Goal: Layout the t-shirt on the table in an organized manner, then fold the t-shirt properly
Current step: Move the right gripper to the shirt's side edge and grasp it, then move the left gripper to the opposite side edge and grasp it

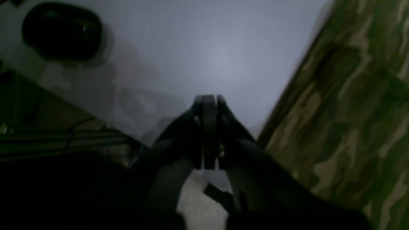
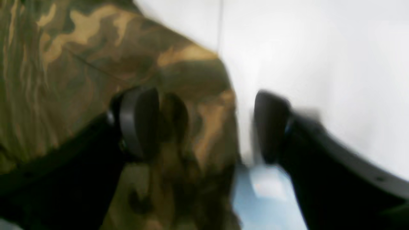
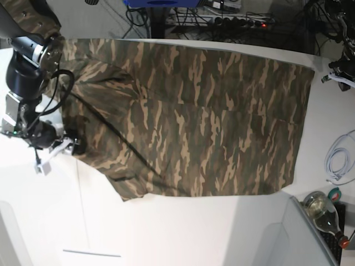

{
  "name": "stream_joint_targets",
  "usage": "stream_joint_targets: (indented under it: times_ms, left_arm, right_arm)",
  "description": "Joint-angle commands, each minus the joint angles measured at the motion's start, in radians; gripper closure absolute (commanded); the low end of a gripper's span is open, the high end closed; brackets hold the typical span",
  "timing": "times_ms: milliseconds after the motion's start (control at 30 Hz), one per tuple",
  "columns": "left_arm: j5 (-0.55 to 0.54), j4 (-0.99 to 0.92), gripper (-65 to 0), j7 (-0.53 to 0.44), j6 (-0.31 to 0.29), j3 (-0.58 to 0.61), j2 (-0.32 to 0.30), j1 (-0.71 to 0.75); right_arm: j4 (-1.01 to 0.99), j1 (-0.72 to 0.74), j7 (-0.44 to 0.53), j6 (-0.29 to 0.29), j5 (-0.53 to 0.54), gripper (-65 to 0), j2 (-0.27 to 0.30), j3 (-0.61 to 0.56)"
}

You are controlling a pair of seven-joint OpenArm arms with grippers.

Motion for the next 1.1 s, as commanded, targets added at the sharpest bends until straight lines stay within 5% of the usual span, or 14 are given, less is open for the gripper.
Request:
stream_joint_targets:
  times_ms: [0, 167, 400, 667, 900, 1067]
  left_arm:
    - [-0.004, 0.015, 0.0, -0.02, 0.0, -0.007, -0.02, -0.003]
    - [-0.004, 0.015, 0.0, -0.02, 0.0, -0.006, -0.02, -0.008]
    - [-0.003, -0.011, 0.0, -0.02, 0.0, 0.009, -0.021, -0.02]
    - [-0.003, -0.203, 0.0, -0.023, 0.0, 0.181, -0.116, -0.15]
    - [-0.001, -0.287, 0.0, -0.019, 0.002, 0.31, -0.199, -0.316]
    - [-0.003, -0.435, 0.0, -0.019, 0.002, 0.467, -0.233, -0.473]
  right_arm:
    - [-0.009, 0.026, -0.001, 0.006, -0.007, -44.0, 0.02, -0.004]
    - [-0.041, 0.026, 0.019, 0.006, -0.007, -38.9, 0.02, -0.004]
    - [0.014, 0.023, 0.02, 0.006, -0.007, 0.0, 0.018, -0.004]
    - [0.361, -0.094, -0.036, 0.006, -0.007, -0.2, -0.049, -0.017]
    - [0.581, -0.189, -0.063, 0.006, -0.005, -0.2, -0.052, -0.222]
    - [0.634, -0.192, -0.064, 0.006, -0.005, -0.2, -0.055, -0.257]
